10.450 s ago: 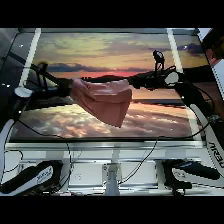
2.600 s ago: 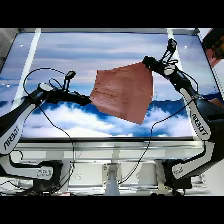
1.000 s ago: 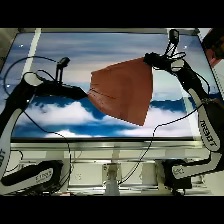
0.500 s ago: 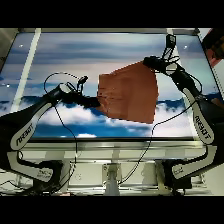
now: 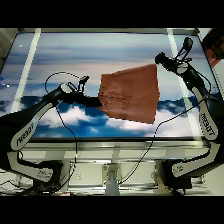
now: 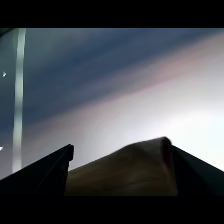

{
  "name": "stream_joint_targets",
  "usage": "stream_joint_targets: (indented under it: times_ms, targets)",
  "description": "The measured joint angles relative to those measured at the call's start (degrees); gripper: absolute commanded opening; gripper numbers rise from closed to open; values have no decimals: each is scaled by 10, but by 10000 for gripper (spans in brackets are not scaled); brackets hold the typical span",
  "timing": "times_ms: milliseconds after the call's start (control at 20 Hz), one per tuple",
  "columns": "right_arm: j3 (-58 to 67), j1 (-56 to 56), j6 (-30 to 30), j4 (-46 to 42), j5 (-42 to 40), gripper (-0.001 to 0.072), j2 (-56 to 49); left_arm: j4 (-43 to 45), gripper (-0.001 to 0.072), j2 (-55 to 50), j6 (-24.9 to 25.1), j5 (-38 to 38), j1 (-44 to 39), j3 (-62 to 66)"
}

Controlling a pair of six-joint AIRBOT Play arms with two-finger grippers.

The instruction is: Fold the clothes and pants, and hang the long-sleeved shirts on hangers.

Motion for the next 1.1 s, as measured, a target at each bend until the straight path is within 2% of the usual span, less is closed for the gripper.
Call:
stream_joint_targets:
  times_ms: [150, 200, 250, 300, 350, 550, 600, 700, 1000, 1050, 1100]
  targets:
    - [0, -23, 9, -3, 51, 695, 8, 6, 488, 17, 4, 1, 0, 4]
    - [0, -32, 10, -9, 73, 660, 11, 2, 490, 26, 6, 2, 0, 8]
    - [0, -43, 10, -17, 104, 601, 15, 0, 552, 35, 9, 0, 0, 11]
    - [0, -54, 1, -23, 141, 597, 18, 0, 676, 46, 14, -2, 0, 14]
    - [0, -64, -14, -29, 185, 596, 19, -1, 717, 58, 20, -2, 0, 17]
    - [-1, -88, -101, -38, 383, 592, 15, -4, 717, 104, 38, -2, 0, 22]
    - [-1, -88, -123, -35, 427, 562, 13, -4, 716, 114, 42, -2, 0, 23]
    - [-3, -84, -155, -29, 489, 554, 7, -5, 716, 131, 43, -2, 0, 23]
    - [-48, -55, -196, -21, 548, 539, -9, -5, 716, 150, 47, -2, 0, 23]
    - [-57, -52, -199, -20, 548, 437, -10, -5, 715, 151, 47, -2, 0, 23]
    - [-67, -49, -203, -16, 546, 372, -11, -5, 715, 151, 47, -2, 0, 23]
